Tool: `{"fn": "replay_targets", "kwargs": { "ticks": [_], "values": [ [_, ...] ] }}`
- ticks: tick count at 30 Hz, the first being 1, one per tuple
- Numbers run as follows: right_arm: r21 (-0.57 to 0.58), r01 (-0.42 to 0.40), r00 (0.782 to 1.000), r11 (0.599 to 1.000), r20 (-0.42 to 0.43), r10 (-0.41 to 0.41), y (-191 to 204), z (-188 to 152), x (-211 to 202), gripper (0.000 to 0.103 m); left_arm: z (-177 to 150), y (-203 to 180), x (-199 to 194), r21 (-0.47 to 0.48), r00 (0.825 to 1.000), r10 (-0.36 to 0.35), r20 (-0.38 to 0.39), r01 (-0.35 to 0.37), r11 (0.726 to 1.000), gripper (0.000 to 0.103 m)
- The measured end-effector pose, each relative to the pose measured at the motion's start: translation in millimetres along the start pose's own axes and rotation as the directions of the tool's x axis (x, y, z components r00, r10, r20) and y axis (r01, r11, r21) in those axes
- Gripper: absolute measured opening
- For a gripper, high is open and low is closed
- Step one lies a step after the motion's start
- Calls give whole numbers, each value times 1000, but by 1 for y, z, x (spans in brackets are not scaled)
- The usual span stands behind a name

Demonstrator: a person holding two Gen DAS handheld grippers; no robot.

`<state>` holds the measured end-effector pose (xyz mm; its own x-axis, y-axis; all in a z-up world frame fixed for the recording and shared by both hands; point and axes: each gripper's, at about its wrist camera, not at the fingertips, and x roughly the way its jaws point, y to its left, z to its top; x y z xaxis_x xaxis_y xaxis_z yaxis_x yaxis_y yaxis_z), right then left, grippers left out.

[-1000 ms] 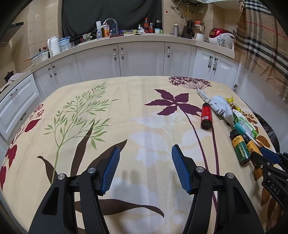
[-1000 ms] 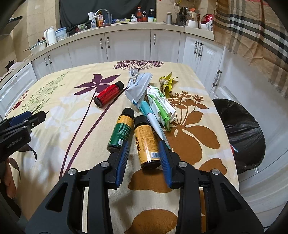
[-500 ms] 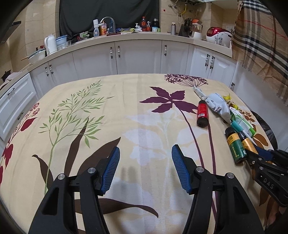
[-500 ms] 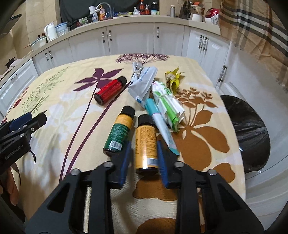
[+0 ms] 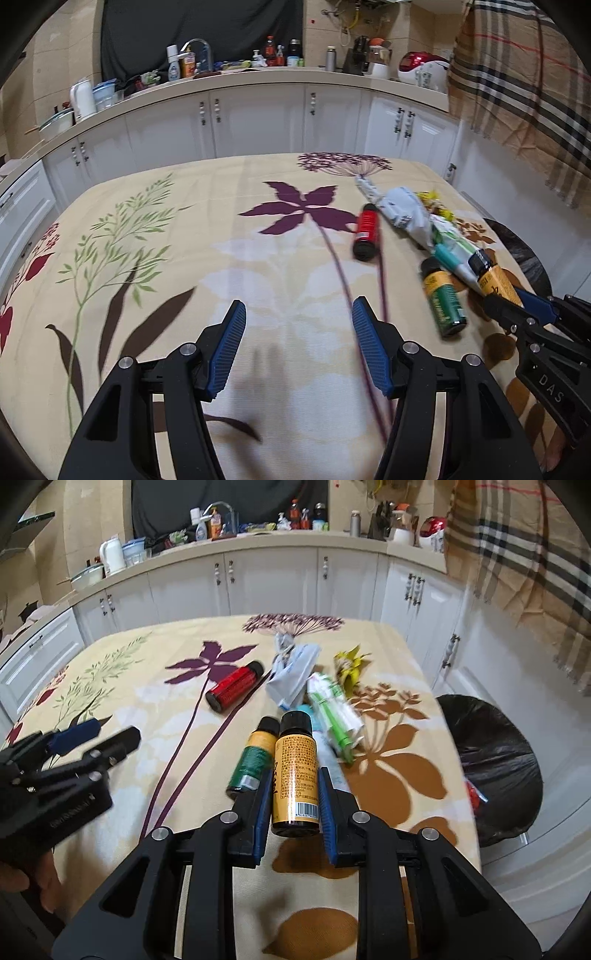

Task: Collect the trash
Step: 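Grasp the yellow-labelled spray can with the right gripper, then grasp the green spray can with the left gripper while the right holds its can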

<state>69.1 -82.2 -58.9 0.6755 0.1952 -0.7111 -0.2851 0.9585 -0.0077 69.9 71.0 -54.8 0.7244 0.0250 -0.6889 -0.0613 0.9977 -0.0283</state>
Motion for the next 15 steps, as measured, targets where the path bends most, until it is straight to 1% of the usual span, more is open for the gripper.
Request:
{"fn": "replay_targets", "kwargs": {
  "ticks": [10, 15],
  "values": [
    [84, 54, 998, 995, 40, -58, -46, -2, -9, 23, 6, -47, 4, 53, 998, -66, -9, 66, 996, 59],
    [131, 69, 996, 989, 53, -77, -71, -3, -11, 23, 7, -70, 12, 84, 997, -79, -15, 80, 993, 59]
  ]
}}
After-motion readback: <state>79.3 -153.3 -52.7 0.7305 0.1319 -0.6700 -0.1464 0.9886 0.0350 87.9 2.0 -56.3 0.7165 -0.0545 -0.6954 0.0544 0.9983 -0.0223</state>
